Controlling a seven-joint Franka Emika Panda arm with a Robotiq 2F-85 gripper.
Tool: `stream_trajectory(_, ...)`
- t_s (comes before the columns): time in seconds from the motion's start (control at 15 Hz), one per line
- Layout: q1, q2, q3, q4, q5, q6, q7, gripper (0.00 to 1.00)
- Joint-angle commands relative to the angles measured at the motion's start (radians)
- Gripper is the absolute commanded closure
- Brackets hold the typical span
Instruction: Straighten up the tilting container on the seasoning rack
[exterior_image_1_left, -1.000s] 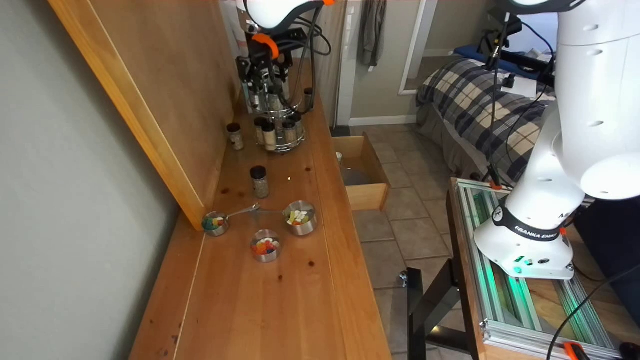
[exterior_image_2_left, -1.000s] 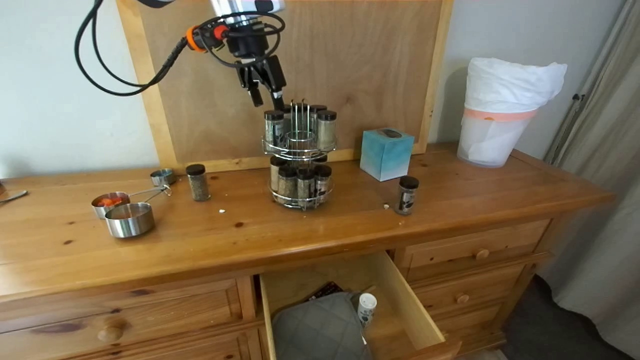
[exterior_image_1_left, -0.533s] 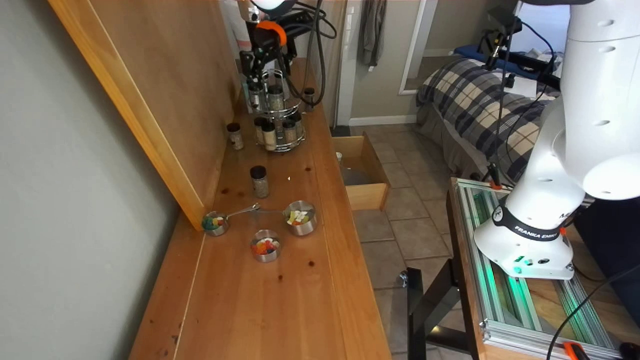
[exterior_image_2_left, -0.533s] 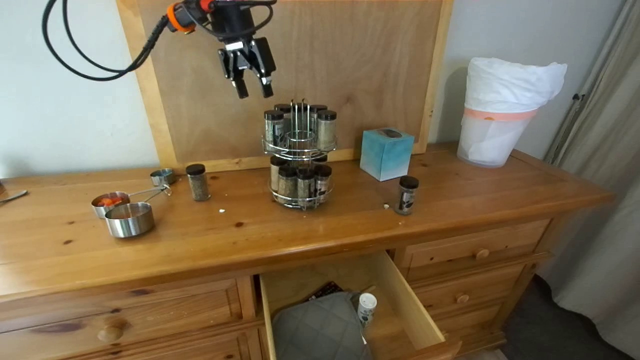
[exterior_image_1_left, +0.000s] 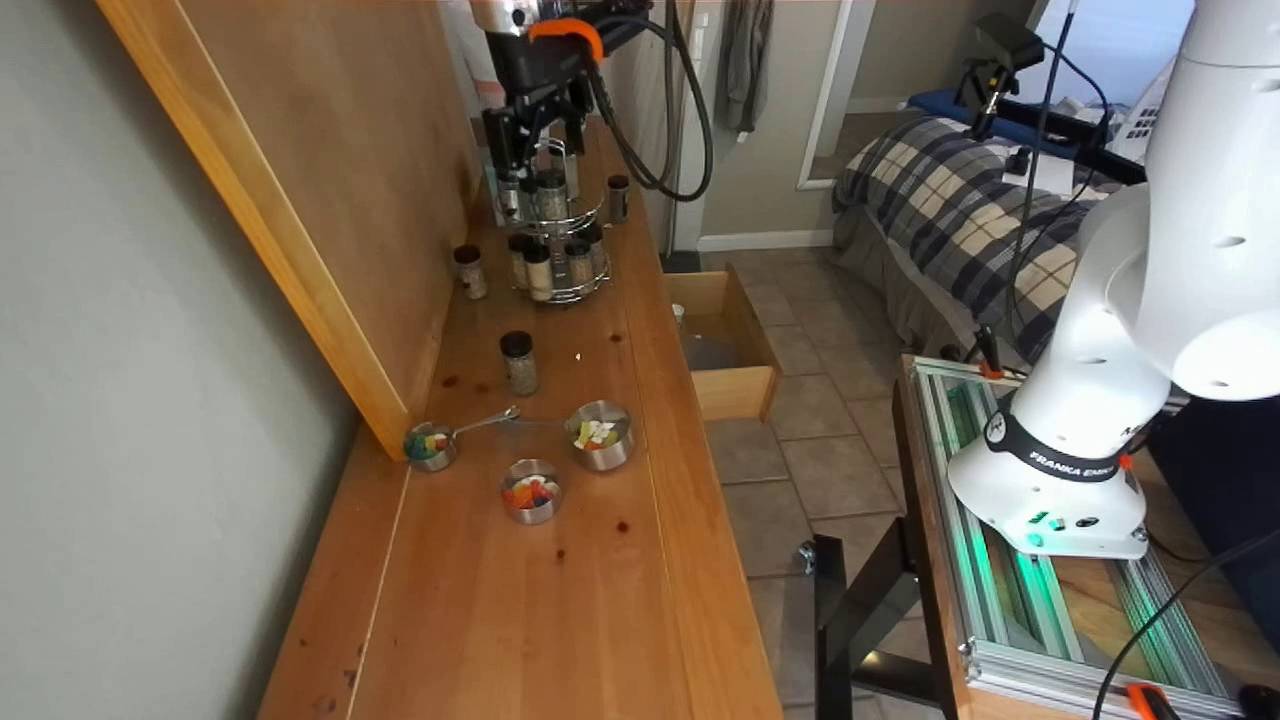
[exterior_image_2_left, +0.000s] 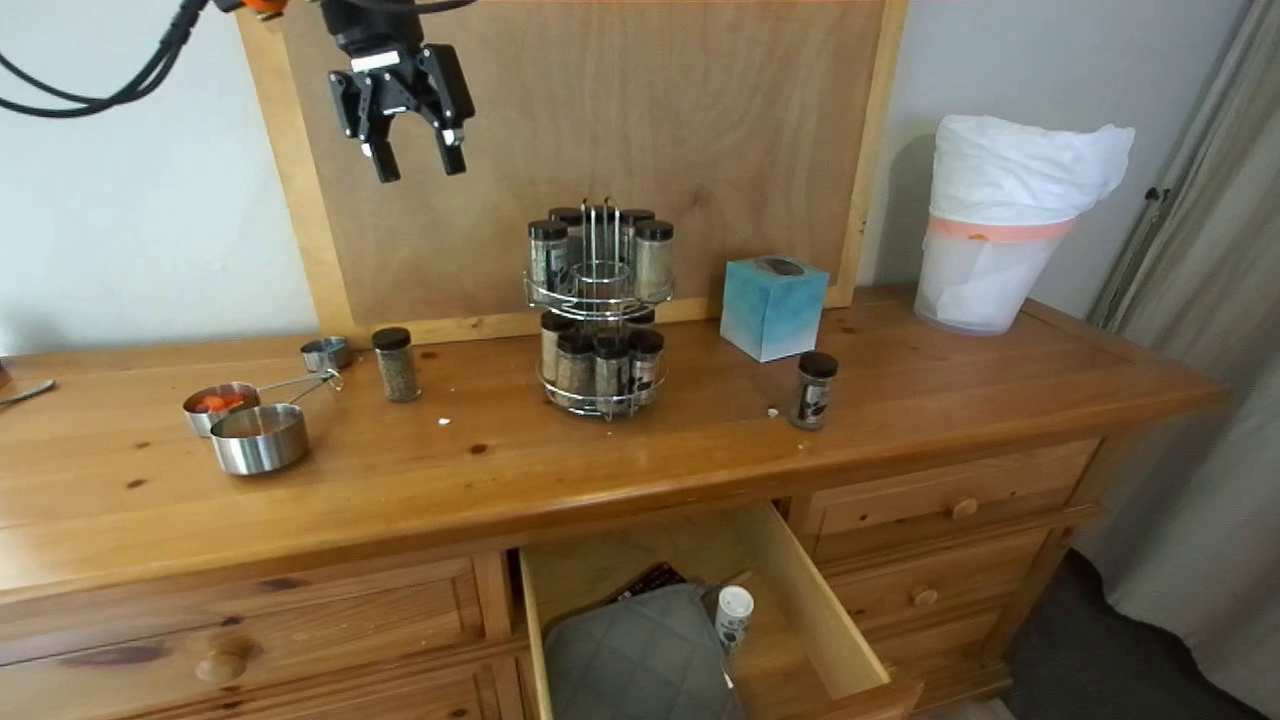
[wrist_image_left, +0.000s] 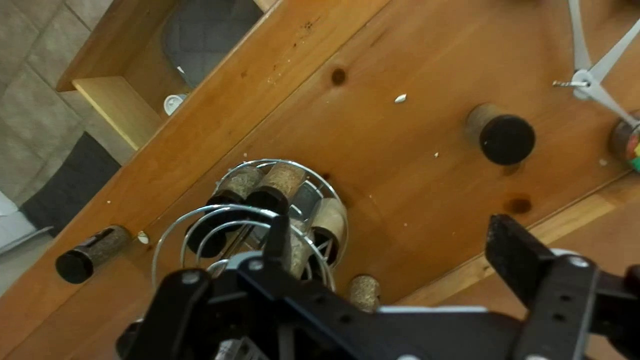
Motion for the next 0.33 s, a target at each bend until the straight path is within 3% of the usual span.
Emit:
stream_trajectory(0.0, -0.019, -0.073, 0.034, -0.13, 0.091, 0.034, -0.163, 0.0)
stream_trajectory(0.07, -0.001, -0.016, 0.016, -0.044, 0.039, 0.003, -0.08, 0.0)
stream_trajectory(0.27, -0.003, -0.034, 0.024, -0.085, 0.059, 0.009, -0.13, 0.0)
